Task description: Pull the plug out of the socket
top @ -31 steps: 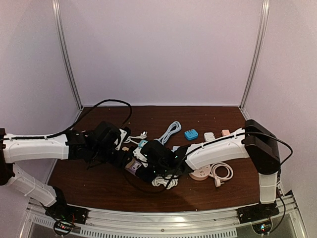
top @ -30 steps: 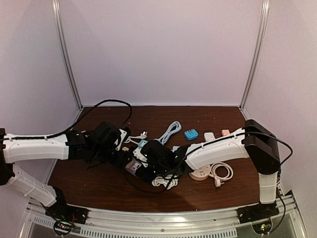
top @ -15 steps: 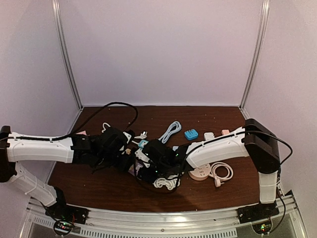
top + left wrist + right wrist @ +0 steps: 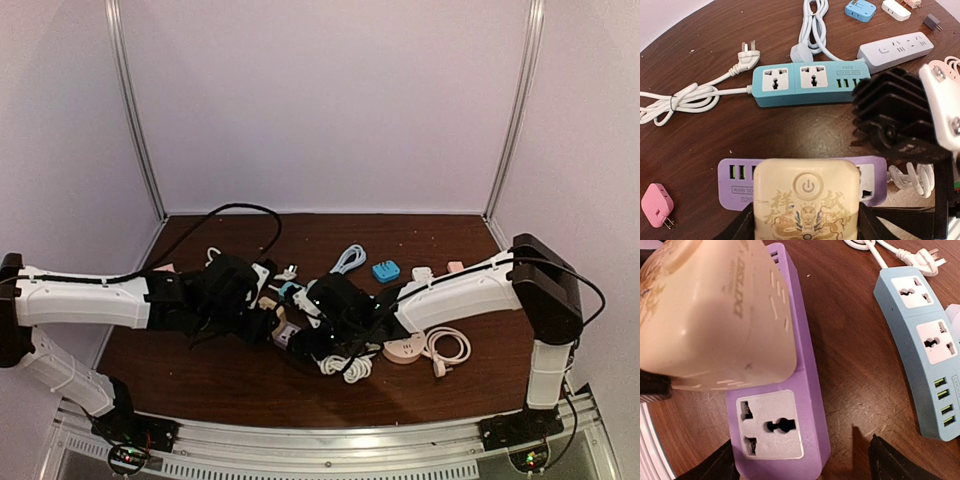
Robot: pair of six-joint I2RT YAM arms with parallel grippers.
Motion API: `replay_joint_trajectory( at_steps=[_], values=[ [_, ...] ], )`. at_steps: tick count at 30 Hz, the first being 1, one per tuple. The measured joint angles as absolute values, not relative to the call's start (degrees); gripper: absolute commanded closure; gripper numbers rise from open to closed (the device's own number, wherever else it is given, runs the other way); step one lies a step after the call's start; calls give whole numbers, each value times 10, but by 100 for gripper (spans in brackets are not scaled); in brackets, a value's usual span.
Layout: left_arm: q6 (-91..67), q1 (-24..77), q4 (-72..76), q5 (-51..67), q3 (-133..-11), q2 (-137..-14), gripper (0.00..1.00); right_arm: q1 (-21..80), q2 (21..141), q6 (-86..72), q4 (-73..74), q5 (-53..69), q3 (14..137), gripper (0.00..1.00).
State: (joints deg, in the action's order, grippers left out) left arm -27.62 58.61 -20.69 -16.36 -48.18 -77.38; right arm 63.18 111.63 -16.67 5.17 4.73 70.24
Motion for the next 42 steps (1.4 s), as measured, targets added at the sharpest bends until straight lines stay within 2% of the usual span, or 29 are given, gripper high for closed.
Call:
replay_joint_trajectory(
  at_steps=[3, 11, 13, 15, 16, 18, 20, 23, 42],
  values=[
    [-278, 586, -191, -161, -483, -785, 97, 622, 1106, -171, 49, 55, 690, 14],
    [-288, 582, -197, -146, -490, -828, 97, 587, 1064, -210, 42, 86, 660, 11],
    [-288, 582, -211, -140, -489, -835, 97, 571, 1050, -218, 30, 96, 661, 14],
    [-288, 579, -211, -135, -490, -835, 97, 556, 1038, -230, 20, 110, 661, 27],
    [-288, 577, -211, -132, -490, -835, 97, 552, 1035, -238, 16, 119, 662, 38],
    [-288, 575, -210, -129, -490, -835, 97, 550, 1035, -258, 11, 140, 665, 65],
    [-289, 574, -210, -127, -490, -835, 97, 552, 1038, -280, 5, 167, 667, 85],
    [-293, 574, -209, -127, -490, -835, 97, 553, 1051, -320, -5, 198, 674, 98],
    [-304, 574, -196, -129, -490, -837, 98, 561, 1160, -454, -32, 303, 696, 100]
  ],
)
